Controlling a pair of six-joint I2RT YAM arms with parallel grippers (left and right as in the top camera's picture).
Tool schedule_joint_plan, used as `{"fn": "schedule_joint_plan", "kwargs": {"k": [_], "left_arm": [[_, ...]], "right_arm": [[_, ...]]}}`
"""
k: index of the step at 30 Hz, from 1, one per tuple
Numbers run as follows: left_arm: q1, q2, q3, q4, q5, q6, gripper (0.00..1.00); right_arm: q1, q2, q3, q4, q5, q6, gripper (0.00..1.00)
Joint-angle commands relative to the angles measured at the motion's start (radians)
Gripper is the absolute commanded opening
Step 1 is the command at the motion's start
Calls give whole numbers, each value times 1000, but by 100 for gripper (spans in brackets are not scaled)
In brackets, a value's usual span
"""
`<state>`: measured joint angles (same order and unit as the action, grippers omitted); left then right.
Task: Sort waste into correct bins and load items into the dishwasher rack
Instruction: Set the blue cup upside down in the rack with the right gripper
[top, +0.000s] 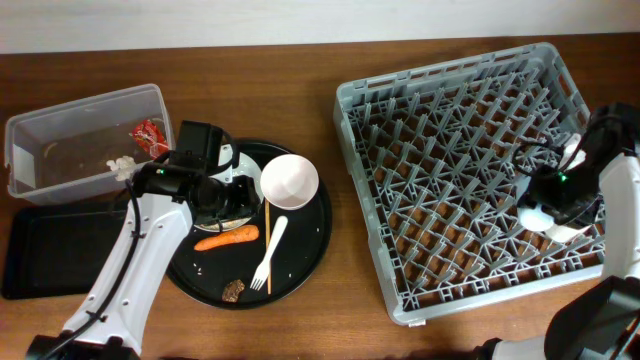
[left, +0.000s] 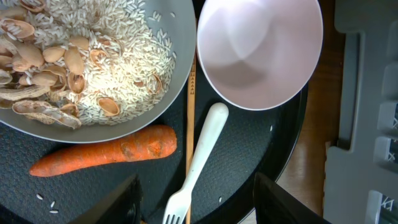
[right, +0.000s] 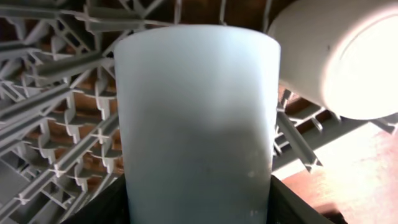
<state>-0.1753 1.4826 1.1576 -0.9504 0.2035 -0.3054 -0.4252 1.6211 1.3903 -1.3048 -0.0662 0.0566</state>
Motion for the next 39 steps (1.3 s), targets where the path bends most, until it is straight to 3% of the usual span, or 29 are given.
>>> {"fn": "schedule_joint_plan", "kwargs": {"k": [1, 14, 23, 25, 27, 29, 33, 39], "left_arm": [[1, -11, 5, -2, -11, 16, 56], [1, -11, 5, -2, -10, 16, 56], [1, -11, 5, -2, -10, 16, 57], [1, -11, 5, -2, -10, 16, 57], [1, -11, 5, -3, -10, 16, 57], [1, -11, 5, -9, -10, 16, 57], [1, -11, 5, -12, -11, 17, 57], [1, -11, 5, -12, -18, 23, 57]], "right_arm": [[-2, 10, 66, -37, 14, 8, 42], [-2, 21, 111, -111, 16, 8, 44], [-2, 95, 111, -97, 15, 8, 51], [-3, 132, 113, -23, 14, 11, 52], [-3, 138, 121, 61, 4, 35, 60], [-3, 138, 148, 147, -53, 34, 98], [-3, 137, 238, 130, -95, 34, 99], [-2, 127, 335, -50, -96, 26, 99]]}}
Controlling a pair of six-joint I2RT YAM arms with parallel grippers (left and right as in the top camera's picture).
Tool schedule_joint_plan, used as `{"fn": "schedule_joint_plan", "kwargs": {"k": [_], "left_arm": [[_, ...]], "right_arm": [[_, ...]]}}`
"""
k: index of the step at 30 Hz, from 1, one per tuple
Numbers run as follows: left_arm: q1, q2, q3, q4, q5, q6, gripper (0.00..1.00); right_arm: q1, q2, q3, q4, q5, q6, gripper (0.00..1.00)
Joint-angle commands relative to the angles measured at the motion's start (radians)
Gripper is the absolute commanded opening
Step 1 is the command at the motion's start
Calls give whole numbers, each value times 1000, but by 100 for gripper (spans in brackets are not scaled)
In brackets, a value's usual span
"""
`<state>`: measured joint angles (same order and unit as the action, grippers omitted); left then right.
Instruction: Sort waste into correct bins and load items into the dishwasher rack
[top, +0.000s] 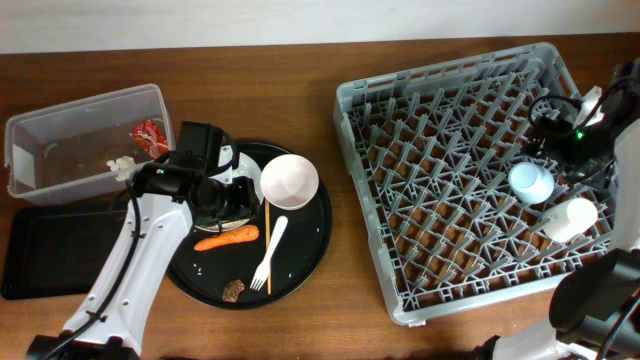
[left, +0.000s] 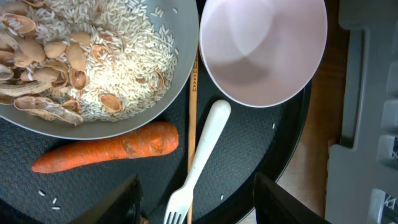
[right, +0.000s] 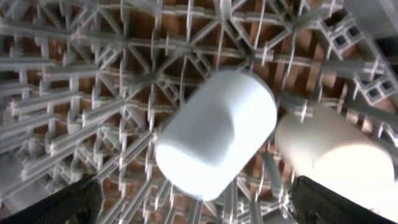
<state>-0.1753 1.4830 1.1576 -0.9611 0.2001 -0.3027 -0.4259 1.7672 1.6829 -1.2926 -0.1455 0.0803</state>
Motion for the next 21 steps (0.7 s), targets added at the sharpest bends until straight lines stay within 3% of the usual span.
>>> {"fn": "schedule_joint_plan", "kwargs": {"k": [1, 7, 9, 12, 17, 21], "left_arm": [[1, -12, 5, -1, -14, 21, 57], [1, -12, 5, -1, -14, 21, 57], [1, -12, 5, -2, -14, 21, 57], [1, -12, 5, -2, -14, 21, 57], [1, -12, 5, -2, -14, 21, 57], [1, -12, 5, -2, -14, 21, 57]], "right_arm": [[-1, -25, 42, -91, -16, 2, 99], [36, -27, 14, -251, -82, -149, 100], [71, -27, -9, -297, -132, -211, 95], [136, -27, -46, -340, -132, -233, 79], [244, -27, -145, -306, -102, -229, 30], [305, -27, -265, -187, 30, -106, 21]]}}
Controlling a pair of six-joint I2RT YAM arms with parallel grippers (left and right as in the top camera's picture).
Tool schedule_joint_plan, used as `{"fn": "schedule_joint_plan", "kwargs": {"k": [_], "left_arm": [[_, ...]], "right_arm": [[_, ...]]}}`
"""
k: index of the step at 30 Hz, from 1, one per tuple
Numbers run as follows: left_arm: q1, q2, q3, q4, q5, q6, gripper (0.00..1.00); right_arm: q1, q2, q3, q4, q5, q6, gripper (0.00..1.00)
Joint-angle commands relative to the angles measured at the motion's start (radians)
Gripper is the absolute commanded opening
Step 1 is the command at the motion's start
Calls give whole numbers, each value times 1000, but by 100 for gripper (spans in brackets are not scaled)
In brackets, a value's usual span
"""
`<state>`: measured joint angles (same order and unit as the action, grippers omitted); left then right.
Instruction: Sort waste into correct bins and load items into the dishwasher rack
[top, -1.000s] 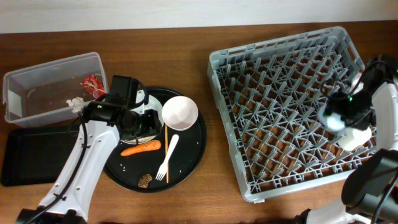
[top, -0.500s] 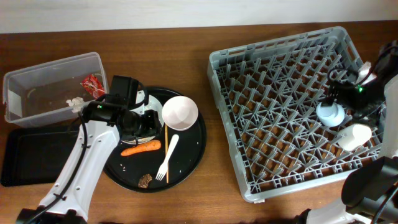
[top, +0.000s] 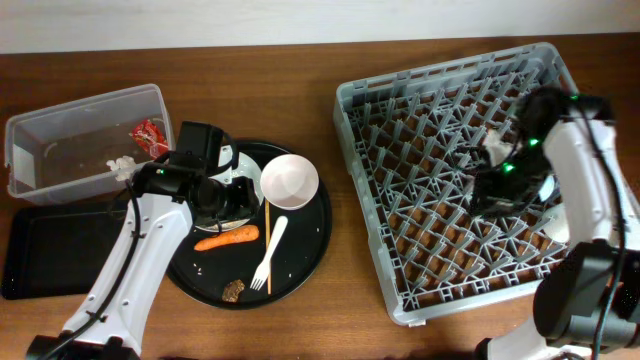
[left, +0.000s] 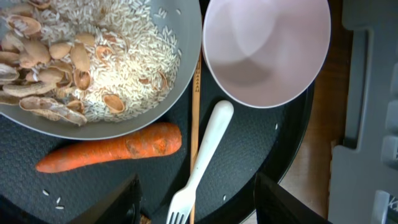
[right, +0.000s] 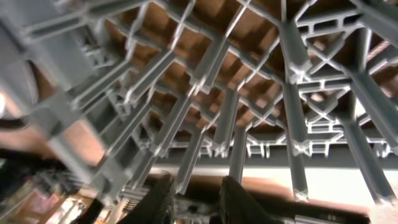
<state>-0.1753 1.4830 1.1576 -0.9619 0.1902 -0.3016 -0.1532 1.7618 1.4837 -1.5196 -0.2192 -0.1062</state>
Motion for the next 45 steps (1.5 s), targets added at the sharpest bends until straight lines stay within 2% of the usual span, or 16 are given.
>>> {"fn": "schedule_joint_plan", "kwargs": {"k": [1, 9, 14, 18, 20, 22, 23, 25, 28, 32, 35, 45], "left_arm": [[1, -12, 5, -2, -4, 19, 57], [1, -12, 5, -2, -4, 19, 57], [1, -12, 5, -2, -4, 19, 57], [1, -12, 5, -2, -4, 19, 57], [1, -12, 5, -3, -4, 19, 57], [1, -12, 5, -6, -4, 19, 57], [1, -12, 5, -6, -4, 19, 57], [1, -12, 5, -5, -5, 19, 57], [1, -12, 5, -5, -5, 19, 57], [1, -12, 5, -5, -5, 19, 57], [1, -12, 5, -6, -5, 19, 57], [1, -12, 5, -5, -4, 19, 57]], "right_arm": [[42, -22, -94, 73, 131, 106, 20], [125, -22, -252, 216, 110, 145, 18], [201, -22, -259, 218, 88, 169, 19], [205, -22, -259, 219, 73, 167, 19], [204, -22, -259, 220, 74, 167, 20], [204, -24, -255, 218, 73, 163, 26], [204, -29, -245, 211, 73, 164, 31], [204, -50, -193, 183, 74, 163, 36], [204, -82, -55, 143, 93, 164, 37], [203, -85, 76, 148, 220, 168, 37], [183, -74, 74, 175, 306, 168, 37], [7, 16, 74, 200, 303, 167, 42]]}}
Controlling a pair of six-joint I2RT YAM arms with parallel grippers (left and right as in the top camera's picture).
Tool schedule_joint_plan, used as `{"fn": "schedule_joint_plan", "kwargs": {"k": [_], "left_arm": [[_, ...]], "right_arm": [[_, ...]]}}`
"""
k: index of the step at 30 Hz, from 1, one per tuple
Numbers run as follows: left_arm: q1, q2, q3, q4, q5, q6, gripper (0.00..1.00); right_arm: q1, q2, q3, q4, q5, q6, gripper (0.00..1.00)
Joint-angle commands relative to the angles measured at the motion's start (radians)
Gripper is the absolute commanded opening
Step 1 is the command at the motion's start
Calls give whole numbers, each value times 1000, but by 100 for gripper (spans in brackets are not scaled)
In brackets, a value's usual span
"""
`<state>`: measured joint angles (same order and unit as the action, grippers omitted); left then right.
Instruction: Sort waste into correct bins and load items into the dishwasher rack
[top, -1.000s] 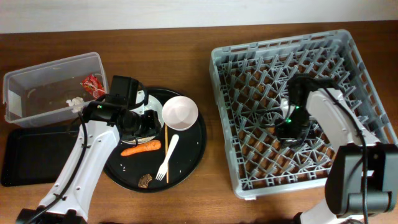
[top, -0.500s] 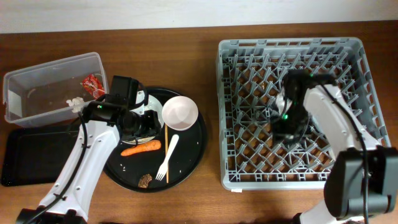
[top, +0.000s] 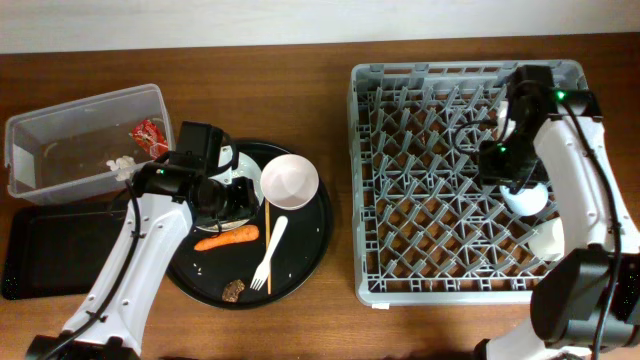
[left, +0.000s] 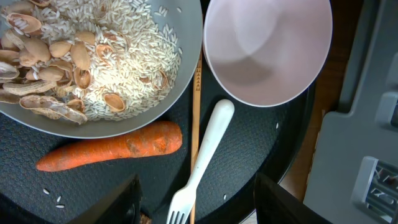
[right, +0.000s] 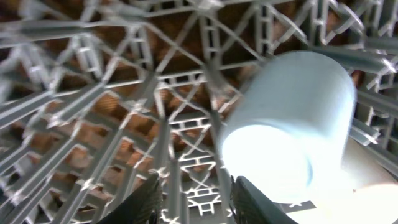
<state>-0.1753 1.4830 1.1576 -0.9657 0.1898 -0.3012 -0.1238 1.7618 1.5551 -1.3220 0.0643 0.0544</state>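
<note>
The grey dishwasher rack (top: 480, 293) sits square to the table on the right. A pale blue cup (top: 527, 197) (right: 292, 124) and a white cup (top: 548, 240) lie in its right side. My right gripper (top: 503, 165) (right: 198, 199) is down among the ribs beside the blue cup, its jaws narrow around a rib. My left gripper (top: 215, 195) (left: 196, 208) hangs open over the round black tray (top: 310, 250). Below it lie a white fork (left: 202, 155), a carrot (left: 112, 148), a chopstick (left: 196, 124), a pinkish bowl (left: 267, 50) and a grey plate (left: 93, 62) of rice and peanut shells.
A clear plastic bin (top: 80, 140) with a red wrapper (top: 150, 133) stands at the far left. A flat black tray (top: 40, 250) lies in front of it. A small brown lump (top: 234, 289) rests on the round tray's near edge.
The rack was tilted and now lies square to the table edge. My right gripper is still among its ribs, now beside the blue cup. The left arm has not moved.
My right gripper was shut on the pale blue cup in the rack next to the white cup. Then it was open above the rack with the cup lying there. Later its jaws were narrow among the ribs, and the rack has since turned straight. The left gripper stayed open over the tray.
</note>
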Motion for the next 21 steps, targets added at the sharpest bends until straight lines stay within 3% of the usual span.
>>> {"fn": "schedule_joint_plan", "kwargs": {"k": [1, 12, 21], "left_arm": [[1, -12, 5, -2, -4, 19, 57], [1, -12, 5, -1, -4, 19, 57], [1, -12, 5, -1, -5, 19, 58]], "right_arm": [[-50, 19, 3, 2, 19, 7, 44], [-253, 19, 3, -21, 4, 66, 50], [-240, -28, 9, -67, -150, 6, 56]]}}
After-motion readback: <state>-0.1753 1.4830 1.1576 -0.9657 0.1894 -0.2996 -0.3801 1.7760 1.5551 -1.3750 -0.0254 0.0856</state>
